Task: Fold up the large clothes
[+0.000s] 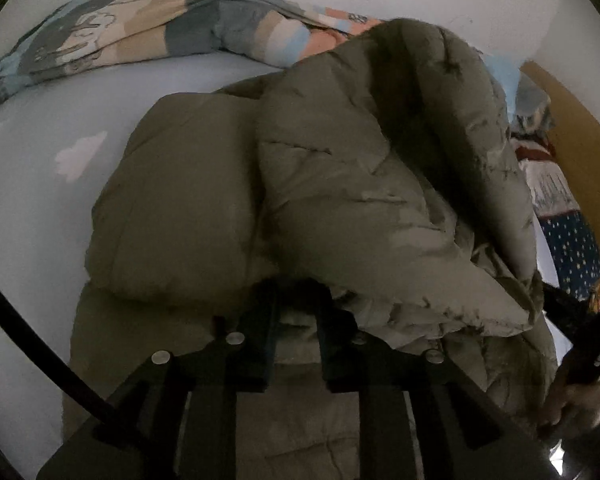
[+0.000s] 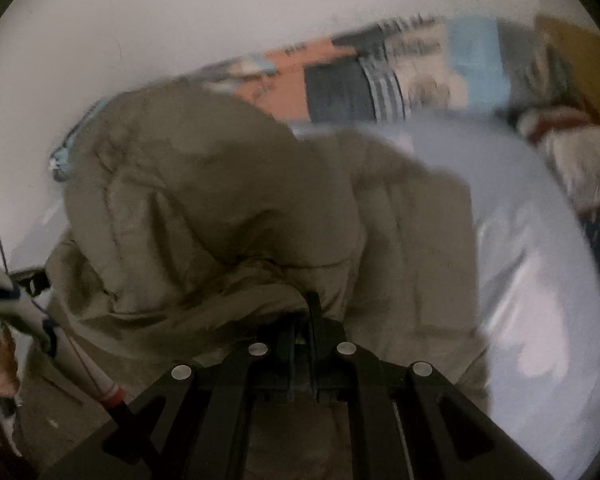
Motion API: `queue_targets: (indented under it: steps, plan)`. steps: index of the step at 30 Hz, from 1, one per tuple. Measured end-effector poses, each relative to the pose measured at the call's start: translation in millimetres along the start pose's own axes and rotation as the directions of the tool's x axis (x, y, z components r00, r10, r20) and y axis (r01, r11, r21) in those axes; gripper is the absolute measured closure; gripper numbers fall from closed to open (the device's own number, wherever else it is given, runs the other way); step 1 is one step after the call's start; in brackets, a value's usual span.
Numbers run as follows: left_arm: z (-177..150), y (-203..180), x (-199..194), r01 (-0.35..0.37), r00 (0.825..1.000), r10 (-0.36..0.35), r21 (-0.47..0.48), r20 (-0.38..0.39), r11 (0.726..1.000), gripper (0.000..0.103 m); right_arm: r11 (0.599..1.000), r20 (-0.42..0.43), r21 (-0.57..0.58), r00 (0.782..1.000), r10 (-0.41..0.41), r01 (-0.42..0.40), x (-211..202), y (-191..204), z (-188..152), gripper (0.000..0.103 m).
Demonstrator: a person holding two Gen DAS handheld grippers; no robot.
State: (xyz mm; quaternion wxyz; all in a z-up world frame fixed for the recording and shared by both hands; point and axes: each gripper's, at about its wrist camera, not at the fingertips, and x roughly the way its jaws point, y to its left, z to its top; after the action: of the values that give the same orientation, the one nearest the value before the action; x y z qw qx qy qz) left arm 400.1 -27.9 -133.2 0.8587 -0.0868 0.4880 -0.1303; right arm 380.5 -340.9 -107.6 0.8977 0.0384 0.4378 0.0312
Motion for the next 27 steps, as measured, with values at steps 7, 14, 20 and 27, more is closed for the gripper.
queue_targets:
  steps: [7, 14, 20, 27]
  plan:
    - [-20, 2, -39, -0.026, 0.999, 0.027, -0.019, 0.034, 0.999, 0.065, 0.996, 0.01, 0.09, 1.0, -0.01, 0.009, 3, -9, -7, 0.092]
    - [-11, -10, -99, -0.055, 0.975, 0.053, 0.001, 0.217, 0.998, 0.061, 0.999, -0.077, 0.036, 0.997, -0.018, 0.021, -27, -8, -24, 0.085]
    - [20, -40, -104, -0.013, 0.955, 0.004, 0.029, 0.296, 0.999, 0.057, 0.994, 0.029, 0.111, 0.999, -0.026, 0.022, -81, -17, -14, 0.078]
    - [40, -70, -51, -0.052, 0.972, 0.023, 0.118, 0.234, 0.992, 0.055, 0.987, 0.194, 0.155, 0.981, 0.01, -0.041, -77, -3, 25, 0.055]
